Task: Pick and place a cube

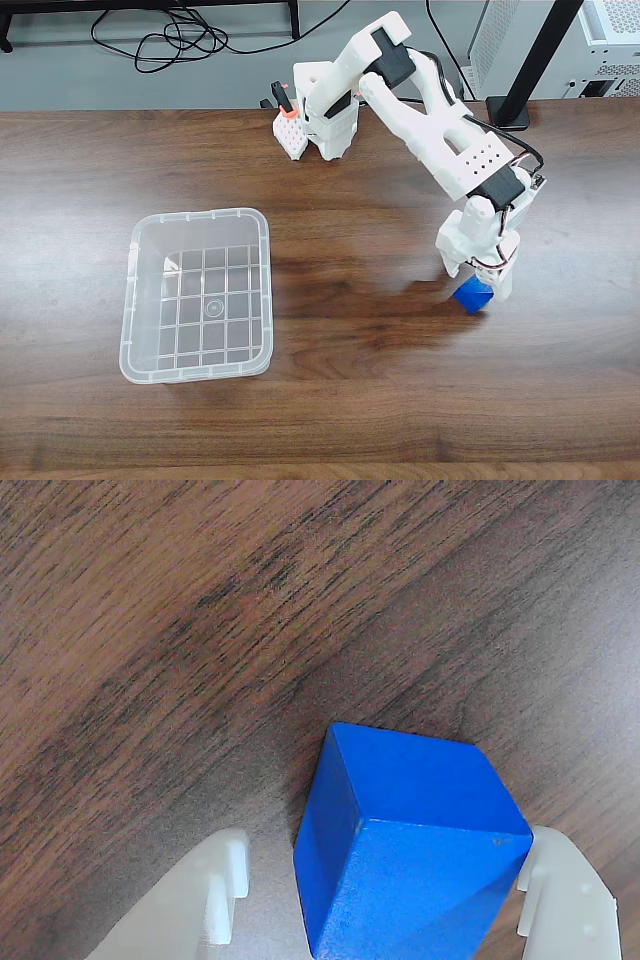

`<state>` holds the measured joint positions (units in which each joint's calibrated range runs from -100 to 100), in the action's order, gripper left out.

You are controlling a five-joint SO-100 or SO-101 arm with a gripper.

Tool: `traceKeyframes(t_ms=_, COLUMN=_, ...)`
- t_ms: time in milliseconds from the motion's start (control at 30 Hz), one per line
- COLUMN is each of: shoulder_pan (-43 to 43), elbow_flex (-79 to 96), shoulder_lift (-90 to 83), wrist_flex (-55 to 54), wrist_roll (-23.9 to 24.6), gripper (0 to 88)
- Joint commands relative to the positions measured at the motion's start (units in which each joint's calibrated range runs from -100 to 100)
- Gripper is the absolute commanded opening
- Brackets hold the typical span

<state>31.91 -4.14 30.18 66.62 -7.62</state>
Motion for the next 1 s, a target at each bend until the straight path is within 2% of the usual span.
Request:
traceKeyframes(t_ms=0, shoulder_pan=-0.7, elbow_flex=-4.3, shoulder_lift=-1.5, wrist_flex=0.4, wrist_roll=-0.2, gripper=22.4)
traceKeyframes(t_ms=233, shoulder_pan=-1.4, elbow_flex=-4.6, shoulder_lift=-2.8, wrist_flex=0.9, wrist_roll=-0.3, gripper=19.5)
traceKeyframes(t_ms=500, shoulder_pan=-10.7, elbow_flex=-24.3, shoulder_lift=-13.2, wrist_flex=18.1, wrist_roll=-0.7, gripper=19.7)
traceKeyframes(t_ms=667, shoulder_pan=-18.6, elbow_flex=-31.0, shoulder_lift=-17.3, wrist_flex=25.7, wrist_roll=-5.1, gripper=19.7)
traceKeyframes(t_ms=800, shoulder_pan=-18.0, elbow_flex=-26.2, shoulder_lift=-15.6, wrist_flex=26.2, wrist_roll=-5.7, gripper=21.7)
traceKeyframes(t_ms=967, shoulder_pan=-11.6, elbow_flex=-16.7, shoulder_lift=-12.0, wrist_flex=24.4, wrist_roll=-3.8, gripper=27.8)
